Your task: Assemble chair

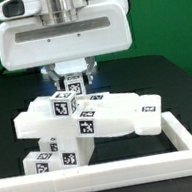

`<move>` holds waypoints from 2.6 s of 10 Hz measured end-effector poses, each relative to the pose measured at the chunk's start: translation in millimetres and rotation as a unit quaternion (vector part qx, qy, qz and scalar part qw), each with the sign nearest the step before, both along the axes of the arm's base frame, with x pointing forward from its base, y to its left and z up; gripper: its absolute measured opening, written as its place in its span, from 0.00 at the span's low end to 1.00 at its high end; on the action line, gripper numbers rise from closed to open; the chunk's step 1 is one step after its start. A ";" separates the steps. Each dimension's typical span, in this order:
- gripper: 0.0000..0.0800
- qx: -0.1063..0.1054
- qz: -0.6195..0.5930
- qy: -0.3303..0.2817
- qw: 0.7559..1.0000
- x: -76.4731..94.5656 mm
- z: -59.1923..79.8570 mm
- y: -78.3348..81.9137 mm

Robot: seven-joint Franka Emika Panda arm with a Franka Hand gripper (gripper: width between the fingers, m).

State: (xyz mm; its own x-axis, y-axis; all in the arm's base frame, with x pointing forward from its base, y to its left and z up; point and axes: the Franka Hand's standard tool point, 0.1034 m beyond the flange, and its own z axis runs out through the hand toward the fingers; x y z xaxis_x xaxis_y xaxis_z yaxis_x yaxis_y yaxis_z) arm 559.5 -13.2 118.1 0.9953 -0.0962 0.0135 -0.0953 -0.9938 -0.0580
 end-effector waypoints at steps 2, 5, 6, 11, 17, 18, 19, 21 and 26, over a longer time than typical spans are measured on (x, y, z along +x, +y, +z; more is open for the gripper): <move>0.35 0.002 -0.035 0.002 0.999 0.1 0.0 0.4; 0.35 0.004 -0.133 0.007 0.991 0.0 -0.1 0.5; 0.35 0.005 -0.155 0.009 0.988 0.0 -0.1 0.7; 0.36 0.009 -0.318 0.019 0.948 -0.3 -0.4 1.3; 0.45 0.036 -0.542 0.032 0.839 2.2 -1.0 3.8; 0.71 0.033 -0.510 0.028 0.859 2.0 -1.1 3.8; 0.71 0.030 -0.467 0.025 0.883 2.0 -1.2 5.3; 0.79 0.020 -0.314 0.011 0.949 4.2 0.8 6.1; 0.81 -0.003 -0.103 -0.003 0.995 2.9 -2.7 5.8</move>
Offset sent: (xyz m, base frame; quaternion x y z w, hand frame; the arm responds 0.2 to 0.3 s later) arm 0.0000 0.0000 0.0000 0.0000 0.0000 0.1296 0.9916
